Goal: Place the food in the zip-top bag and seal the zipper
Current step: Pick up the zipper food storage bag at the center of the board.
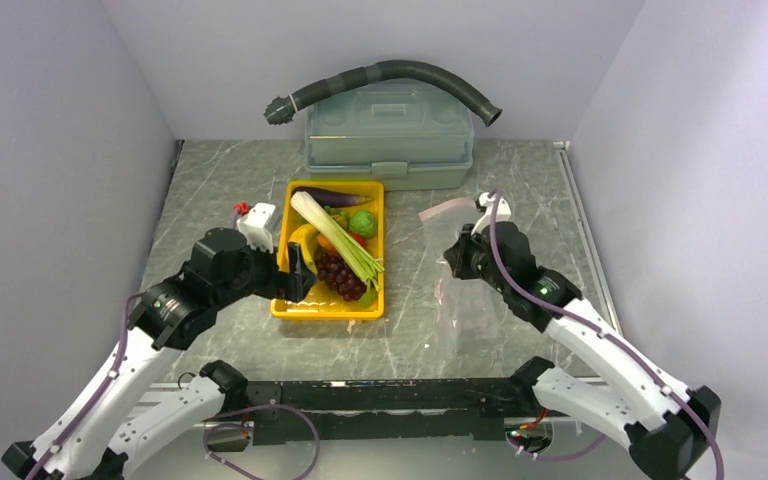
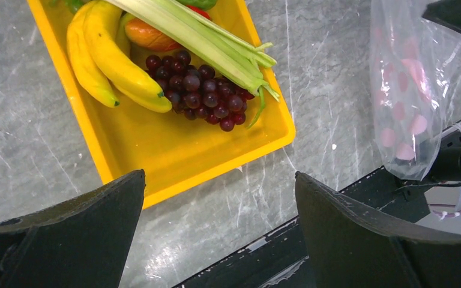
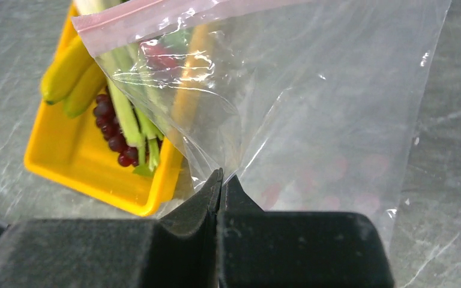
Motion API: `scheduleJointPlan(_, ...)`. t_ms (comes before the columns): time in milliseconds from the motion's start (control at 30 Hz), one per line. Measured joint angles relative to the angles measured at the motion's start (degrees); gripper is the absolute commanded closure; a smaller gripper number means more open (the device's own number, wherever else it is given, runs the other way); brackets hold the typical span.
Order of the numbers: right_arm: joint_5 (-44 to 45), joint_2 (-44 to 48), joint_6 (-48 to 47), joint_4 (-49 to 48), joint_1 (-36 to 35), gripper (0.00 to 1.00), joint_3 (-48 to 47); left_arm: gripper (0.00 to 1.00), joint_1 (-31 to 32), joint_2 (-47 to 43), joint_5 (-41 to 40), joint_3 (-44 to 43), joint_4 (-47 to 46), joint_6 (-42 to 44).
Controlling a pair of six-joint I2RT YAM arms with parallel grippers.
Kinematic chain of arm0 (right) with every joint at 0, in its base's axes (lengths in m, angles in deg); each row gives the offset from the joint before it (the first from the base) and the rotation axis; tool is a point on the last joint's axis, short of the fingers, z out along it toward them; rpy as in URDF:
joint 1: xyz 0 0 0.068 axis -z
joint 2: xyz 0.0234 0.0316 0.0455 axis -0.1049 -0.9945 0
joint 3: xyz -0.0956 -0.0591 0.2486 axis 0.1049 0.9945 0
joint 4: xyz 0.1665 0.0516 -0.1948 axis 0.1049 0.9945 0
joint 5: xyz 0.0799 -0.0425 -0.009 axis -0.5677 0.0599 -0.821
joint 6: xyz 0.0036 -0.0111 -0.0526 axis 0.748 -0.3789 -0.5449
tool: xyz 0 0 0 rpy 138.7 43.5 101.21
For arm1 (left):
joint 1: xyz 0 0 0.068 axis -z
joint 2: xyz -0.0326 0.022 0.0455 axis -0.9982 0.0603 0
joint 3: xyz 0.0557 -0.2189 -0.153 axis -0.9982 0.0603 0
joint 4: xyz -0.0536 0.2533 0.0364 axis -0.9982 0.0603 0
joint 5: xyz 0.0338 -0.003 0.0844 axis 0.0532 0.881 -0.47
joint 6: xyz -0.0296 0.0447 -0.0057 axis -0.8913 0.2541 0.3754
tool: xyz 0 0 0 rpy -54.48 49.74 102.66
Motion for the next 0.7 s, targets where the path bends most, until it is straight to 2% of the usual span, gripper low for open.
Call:
scheduleJointPlan(133,-2.3,5.4,-3.9,-1.5,-1.8,1.0,1.6,0.01,0.0,3.1,0.6,-1.6,0.2,-3.5)
scheduleJointPlan(400,-6.1,11.8,-10.3,-3.6,-5.5,1.0,4.7,0.01,0.0,7.9,6.9,-6.1,-1.2,-9.6)
scheduleJointPlan(700,-13.6,23.0,-16.7,-9.1,-8.4,1.0,10.8,0.01,0.0,12.3,13.6,-11.2,-1.6,-13.0)
